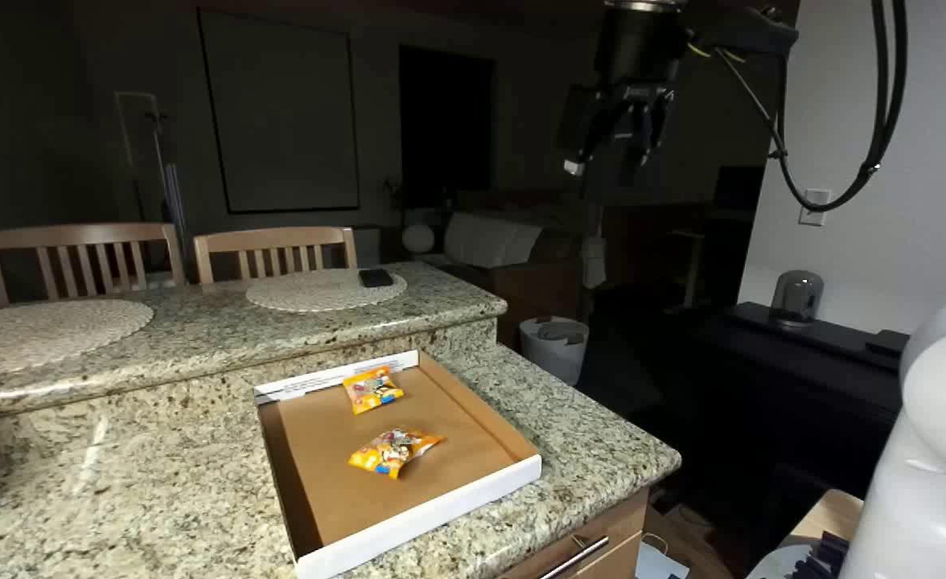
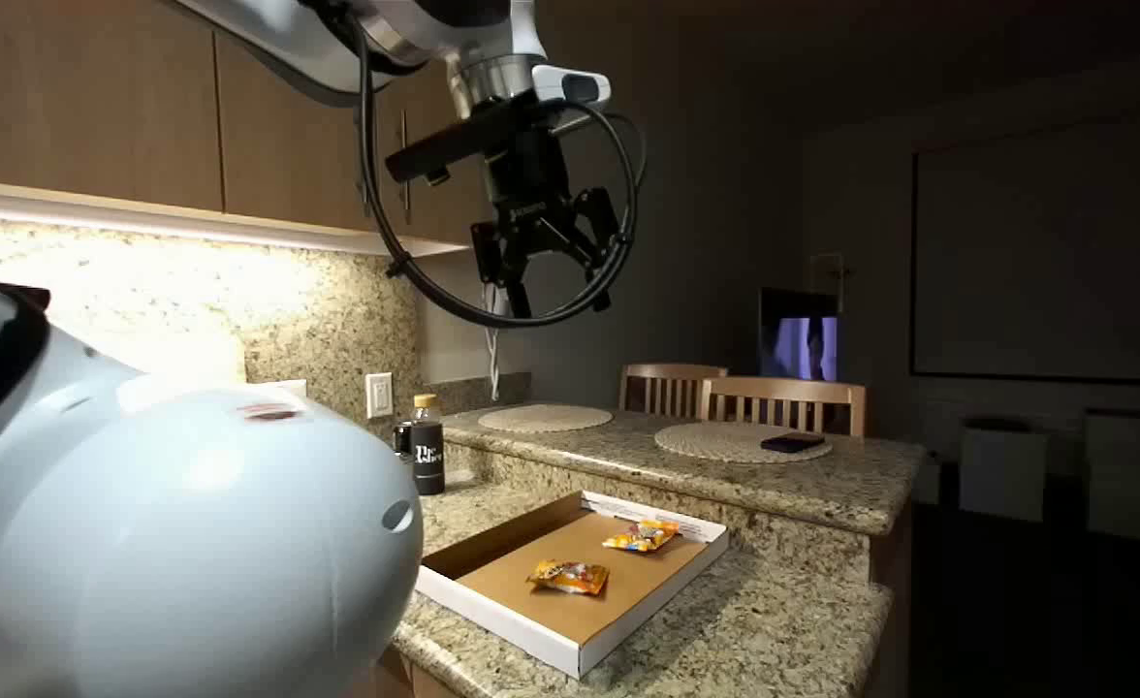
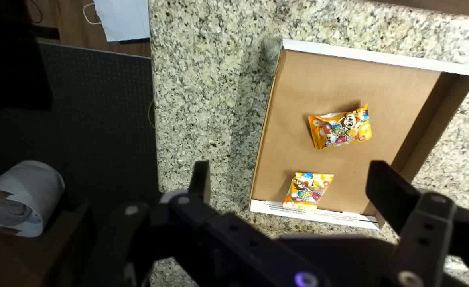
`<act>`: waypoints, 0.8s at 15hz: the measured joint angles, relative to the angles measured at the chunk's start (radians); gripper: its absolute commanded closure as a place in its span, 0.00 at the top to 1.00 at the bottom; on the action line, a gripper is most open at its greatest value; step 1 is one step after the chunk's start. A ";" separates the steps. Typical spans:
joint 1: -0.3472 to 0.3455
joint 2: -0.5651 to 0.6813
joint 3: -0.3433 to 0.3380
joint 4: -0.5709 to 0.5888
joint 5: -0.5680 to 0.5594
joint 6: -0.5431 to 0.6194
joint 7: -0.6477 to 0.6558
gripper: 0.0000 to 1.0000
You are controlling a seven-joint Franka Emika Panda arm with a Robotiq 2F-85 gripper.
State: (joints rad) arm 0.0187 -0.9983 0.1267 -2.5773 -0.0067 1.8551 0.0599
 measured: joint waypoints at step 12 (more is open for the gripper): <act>0.001 0.101 0.086 0.012 0.156 0.222 0.246 1.00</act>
State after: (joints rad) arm 0.0194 -0.8972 0.2128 -2.5656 0.1491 2.0776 0.3063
